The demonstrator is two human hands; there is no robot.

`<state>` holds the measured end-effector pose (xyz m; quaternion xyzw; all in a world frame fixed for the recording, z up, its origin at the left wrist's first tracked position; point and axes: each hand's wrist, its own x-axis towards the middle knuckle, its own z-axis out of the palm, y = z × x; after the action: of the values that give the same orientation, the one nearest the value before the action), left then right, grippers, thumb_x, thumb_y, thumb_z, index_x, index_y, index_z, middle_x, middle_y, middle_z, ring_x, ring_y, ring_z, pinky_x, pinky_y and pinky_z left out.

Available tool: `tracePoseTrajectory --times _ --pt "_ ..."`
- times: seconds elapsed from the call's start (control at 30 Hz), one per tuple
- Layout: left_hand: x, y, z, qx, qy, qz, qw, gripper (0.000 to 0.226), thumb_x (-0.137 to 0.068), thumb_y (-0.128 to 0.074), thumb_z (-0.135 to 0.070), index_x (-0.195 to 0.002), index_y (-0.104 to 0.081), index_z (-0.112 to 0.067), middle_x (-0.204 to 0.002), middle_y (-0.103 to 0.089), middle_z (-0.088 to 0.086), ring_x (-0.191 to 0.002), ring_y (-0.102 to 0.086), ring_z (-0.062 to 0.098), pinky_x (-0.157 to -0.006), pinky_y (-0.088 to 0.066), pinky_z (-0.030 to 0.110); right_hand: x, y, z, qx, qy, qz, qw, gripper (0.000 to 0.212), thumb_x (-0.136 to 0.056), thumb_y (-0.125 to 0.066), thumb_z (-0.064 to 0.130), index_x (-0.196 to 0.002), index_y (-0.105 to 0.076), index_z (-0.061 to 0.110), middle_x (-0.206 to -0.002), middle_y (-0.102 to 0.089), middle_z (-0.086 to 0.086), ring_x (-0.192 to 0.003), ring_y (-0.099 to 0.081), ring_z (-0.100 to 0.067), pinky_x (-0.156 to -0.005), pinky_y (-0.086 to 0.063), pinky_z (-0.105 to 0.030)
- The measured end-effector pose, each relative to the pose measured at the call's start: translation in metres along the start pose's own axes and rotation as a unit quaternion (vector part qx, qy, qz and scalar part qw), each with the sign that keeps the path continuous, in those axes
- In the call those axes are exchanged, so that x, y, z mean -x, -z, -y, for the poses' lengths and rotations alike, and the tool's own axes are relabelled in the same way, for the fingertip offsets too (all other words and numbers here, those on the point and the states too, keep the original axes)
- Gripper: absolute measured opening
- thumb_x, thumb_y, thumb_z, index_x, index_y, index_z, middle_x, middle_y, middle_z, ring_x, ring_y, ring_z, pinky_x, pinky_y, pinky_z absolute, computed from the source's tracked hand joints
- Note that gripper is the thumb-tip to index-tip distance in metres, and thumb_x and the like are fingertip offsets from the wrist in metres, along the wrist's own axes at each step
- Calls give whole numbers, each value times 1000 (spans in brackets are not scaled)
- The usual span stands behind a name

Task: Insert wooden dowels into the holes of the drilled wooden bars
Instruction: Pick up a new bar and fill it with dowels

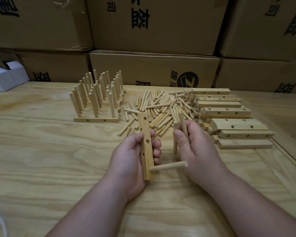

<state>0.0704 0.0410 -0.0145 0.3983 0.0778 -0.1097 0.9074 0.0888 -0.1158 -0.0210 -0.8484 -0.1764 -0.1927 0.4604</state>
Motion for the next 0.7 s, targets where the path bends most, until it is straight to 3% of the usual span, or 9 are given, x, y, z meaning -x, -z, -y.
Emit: tracePoseTrajectory --times 0.07,0.27,0.43,0.5,0.57,0.7 --pt "0 -1 1 -16 -2 -4 1000 28 -99 -40 -23 -104 -61 -7 -71 -59 9 -56 -49 17 -56 -36 30 1 -1 3 -72 -18 -26 997 8 -102 -51 34 -94 -54 35 -80 -63 18 -67 -58 -1 -59 -45 -10" --pt "1 -3 2 -34 -2 -9 999 30 -100 -43 -19 -111 -65 -3 -77 -68 11 -58 -59 17 -51 -48 27 0 1 3 -154 -66 -68 983 3 -86 -62 29 -82 -62 30 -73 -65 -6 -62 -61 -22 -54 -50 -22" --pt "0 -2 2 -13 -7 -5 1000 33 -97 -38 -9 -110 -67 0 -82 -72 16 -61 -68 20 -52 -56 27 -3 2 0 -189 -87 -121 971 19 -92 -62 17 -76 -66 27 -65 -70 -3 -57 -62 -7 -57 -48 -16" --pt "-1 -1 2 -9 -7 -8 1000 34 -97 -37 -9 -112 -67 -1 -81 -72 15 -61 -69 21 -53 -57 28 -5 4 1 -239 -120 -126 955 18 -88 -60 25 -74 -69 33 -63 -69 -6 -53 -57 -8 -59 -45 -23" --pt "-1 0 2 -6 -5 -10 1000 35 -98 -37 -9 -113 -67 0 -81 -73 15 -62 -70 21 -54 -58 29 -8 7 2 -303 -144 -119 935 18 -85 -59 28 -71 -69 33 -63 -68 -9 -48 -48 -12 -51 -40 -25" --pt "-1 1 1 -1 9 -16 1000 34 -101 -37 -11 -114 -67 -1 -89 -76 18 -66 -73 23 -56 -60 29 -9 10 -3 -390 -159 -79 904 6 -85 -60 21 -80 -63 21 -70 -68 -17 -43 -36 -13 -43 -33 -24"
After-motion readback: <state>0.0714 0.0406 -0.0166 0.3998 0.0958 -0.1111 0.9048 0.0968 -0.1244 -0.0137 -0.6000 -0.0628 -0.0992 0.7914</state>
